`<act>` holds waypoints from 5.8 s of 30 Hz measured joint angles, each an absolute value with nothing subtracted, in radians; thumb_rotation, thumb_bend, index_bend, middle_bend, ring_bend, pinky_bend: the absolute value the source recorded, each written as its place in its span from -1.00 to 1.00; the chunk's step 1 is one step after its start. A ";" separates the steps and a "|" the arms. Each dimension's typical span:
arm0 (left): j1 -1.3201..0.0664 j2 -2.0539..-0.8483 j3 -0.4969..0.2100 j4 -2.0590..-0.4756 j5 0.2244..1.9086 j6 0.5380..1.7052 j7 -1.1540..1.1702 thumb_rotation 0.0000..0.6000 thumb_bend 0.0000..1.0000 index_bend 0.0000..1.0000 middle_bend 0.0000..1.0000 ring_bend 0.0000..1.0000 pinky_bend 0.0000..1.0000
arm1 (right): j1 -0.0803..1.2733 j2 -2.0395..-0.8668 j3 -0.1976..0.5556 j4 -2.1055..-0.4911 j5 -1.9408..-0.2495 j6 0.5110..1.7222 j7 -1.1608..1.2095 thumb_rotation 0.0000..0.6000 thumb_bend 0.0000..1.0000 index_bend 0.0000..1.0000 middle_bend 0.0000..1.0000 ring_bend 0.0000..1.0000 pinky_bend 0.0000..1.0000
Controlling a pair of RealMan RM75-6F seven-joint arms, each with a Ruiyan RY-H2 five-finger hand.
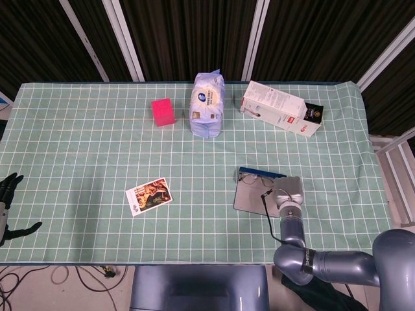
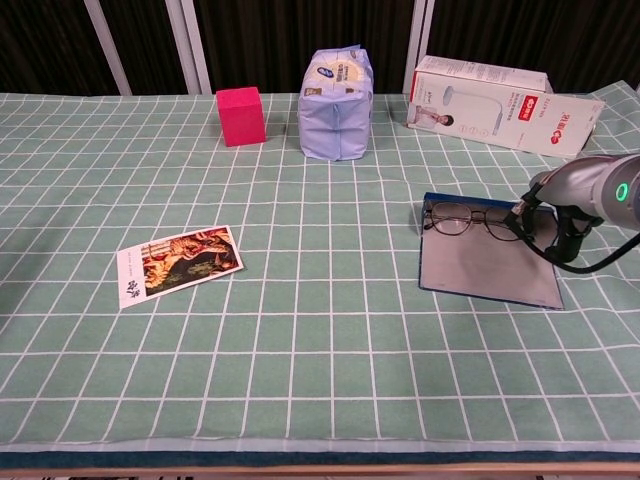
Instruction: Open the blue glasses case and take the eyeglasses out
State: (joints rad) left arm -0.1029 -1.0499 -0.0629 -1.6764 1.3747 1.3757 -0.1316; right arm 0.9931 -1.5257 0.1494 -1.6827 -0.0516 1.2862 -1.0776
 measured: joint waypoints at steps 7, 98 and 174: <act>-0.103 -1.049 -0.063 -1.678 1.374 1.374 -0.134 1.00 -1.00 -1.00 -1.00 -1.00 -1.00 | 0.986 -1.514 0.173 -1.705 -0.056 1.284 -1.077 1.00 0.03 -0.62 0.90 1.00 1.00; -0.112 -1.064 -0.073 -1.663 1.341 1.355 -0.096 1.00 -1.00 -1.00 -1.00 -1.00 -1.00 | 0.953 -1.623 0.365 -1.477 -0.033 1.154 -0.900 1.00 0.07 -0.18 0.93 1.00 1.00; -0.109 -1.058 -0.076 -1.668 1.340 1.357 -0.114 1.00 -1.00 -1.00 -1.00 -1.00 -1.00 | 0.823 -1.743 0.356 -1.418 -0.607 1.144 -0.452 1.00 0.10 0.05 0.93 1.00 1.00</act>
State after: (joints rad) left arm -0.1093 -1.0582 -0.0760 -1.6678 1.3395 1.3568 -0.1144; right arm 0.8233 -1.7430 0.3555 -1.4176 -0.6075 1.1437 -0.4516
